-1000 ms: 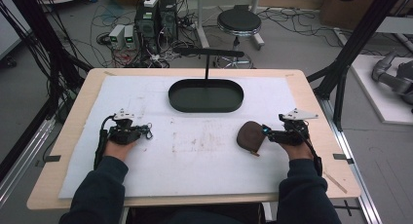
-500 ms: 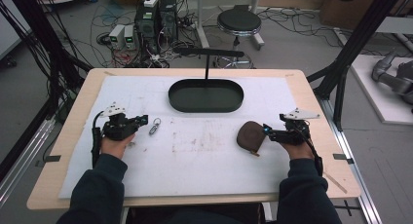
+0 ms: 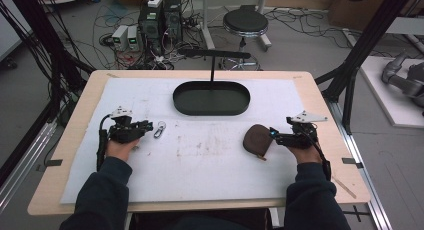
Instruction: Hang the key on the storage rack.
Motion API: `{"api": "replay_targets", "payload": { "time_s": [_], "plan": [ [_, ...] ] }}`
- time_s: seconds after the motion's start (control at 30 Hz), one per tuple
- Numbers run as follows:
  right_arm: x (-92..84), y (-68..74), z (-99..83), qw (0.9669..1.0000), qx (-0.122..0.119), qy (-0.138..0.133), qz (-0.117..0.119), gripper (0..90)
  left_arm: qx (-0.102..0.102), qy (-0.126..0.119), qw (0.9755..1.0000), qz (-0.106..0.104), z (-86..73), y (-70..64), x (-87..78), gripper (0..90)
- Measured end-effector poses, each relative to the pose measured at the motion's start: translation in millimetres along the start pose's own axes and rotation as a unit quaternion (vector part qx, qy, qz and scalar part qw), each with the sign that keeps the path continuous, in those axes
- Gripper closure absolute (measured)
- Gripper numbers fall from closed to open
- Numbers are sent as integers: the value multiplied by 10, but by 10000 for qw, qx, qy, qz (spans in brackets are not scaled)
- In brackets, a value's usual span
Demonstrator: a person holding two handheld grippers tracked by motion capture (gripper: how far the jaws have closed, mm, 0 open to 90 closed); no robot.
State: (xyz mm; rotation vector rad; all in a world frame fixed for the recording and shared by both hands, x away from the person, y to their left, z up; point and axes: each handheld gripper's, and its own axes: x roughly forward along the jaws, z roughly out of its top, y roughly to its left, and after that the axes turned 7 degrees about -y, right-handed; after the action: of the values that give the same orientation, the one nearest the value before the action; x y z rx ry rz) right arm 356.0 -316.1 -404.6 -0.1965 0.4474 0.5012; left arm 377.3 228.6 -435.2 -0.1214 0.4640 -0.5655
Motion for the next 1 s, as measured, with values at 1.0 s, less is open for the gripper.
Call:
{"api": "replay_targets", "payload": {
  "time_s": [1.0],
  "plan": [
    [17,8,12,10000,-17,-2,56,240,591,904,9935,-369,55,-115,364,870]
  ]
}}
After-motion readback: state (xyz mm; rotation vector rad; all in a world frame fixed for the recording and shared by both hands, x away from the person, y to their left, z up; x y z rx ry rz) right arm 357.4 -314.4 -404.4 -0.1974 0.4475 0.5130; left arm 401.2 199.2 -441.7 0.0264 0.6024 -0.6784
